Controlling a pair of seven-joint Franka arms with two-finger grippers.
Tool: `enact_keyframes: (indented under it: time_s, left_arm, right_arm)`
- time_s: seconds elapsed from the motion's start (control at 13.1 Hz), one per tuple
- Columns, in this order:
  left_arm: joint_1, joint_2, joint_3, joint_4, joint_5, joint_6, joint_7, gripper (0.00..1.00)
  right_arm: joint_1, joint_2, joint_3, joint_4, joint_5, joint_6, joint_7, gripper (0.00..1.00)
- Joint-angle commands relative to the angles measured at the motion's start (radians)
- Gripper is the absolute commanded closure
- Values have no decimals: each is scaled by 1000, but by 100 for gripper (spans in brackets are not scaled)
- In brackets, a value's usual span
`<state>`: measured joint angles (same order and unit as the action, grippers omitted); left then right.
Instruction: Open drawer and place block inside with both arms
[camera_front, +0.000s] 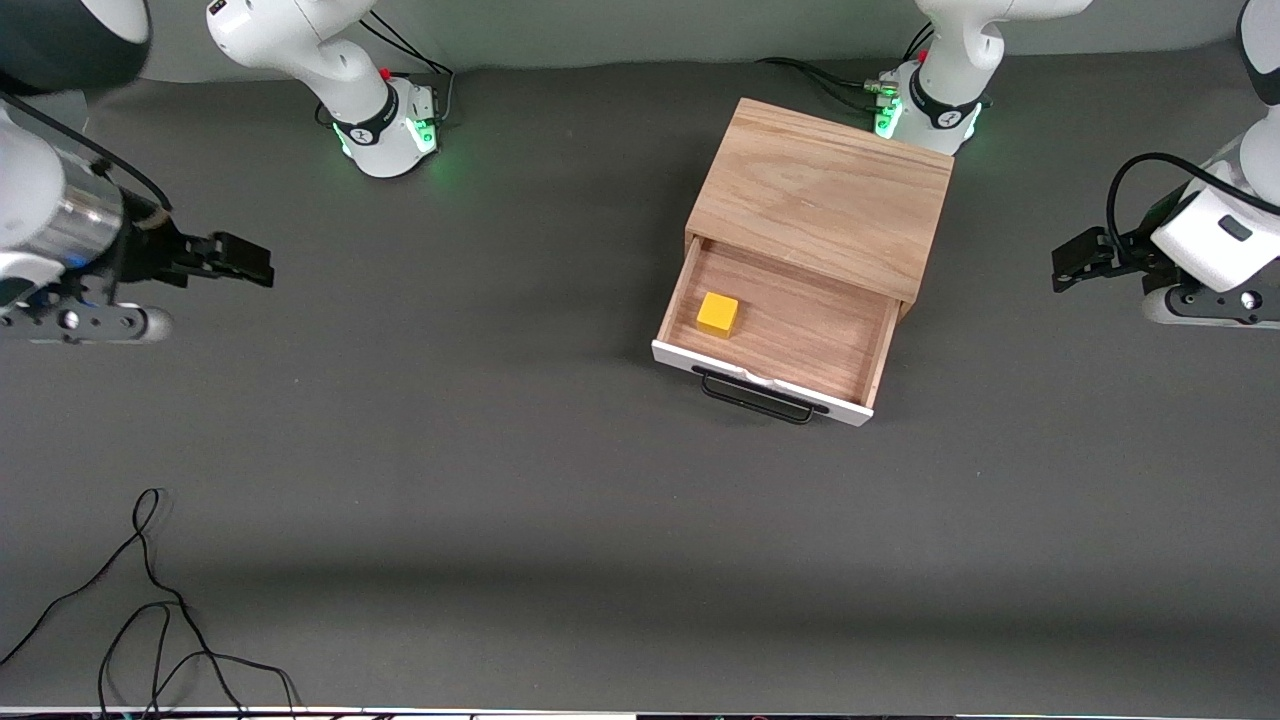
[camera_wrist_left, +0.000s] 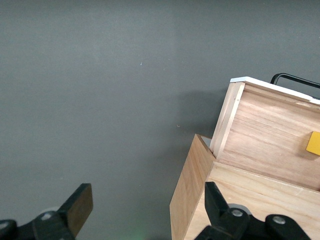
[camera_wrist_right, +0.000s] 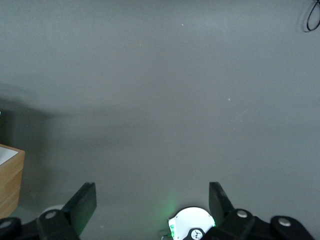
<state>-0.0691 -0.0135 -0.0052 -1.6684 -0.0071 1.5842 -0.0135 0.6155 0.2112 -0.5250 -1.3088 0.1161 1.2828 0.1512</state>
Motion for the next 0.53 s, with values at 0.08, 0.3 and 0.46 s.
enact_keyframes:
  time_s: [0.08,0.3,0.46]
  left_arm:
    - [-15,-5,10,2,-4,-12,3,0]
    - [-15,-5,10,1,-4,-10,3,0]
    - [-15,-5,10,1,-4,-10,3,0]
  right_arm:
    - [18,-7,-3,-12,-13,12,-16,0]
    - [17,-10,-3,-16,-15,1,-16,0]
    - [18,-12,-3,-15,-15,-5,-16,0]
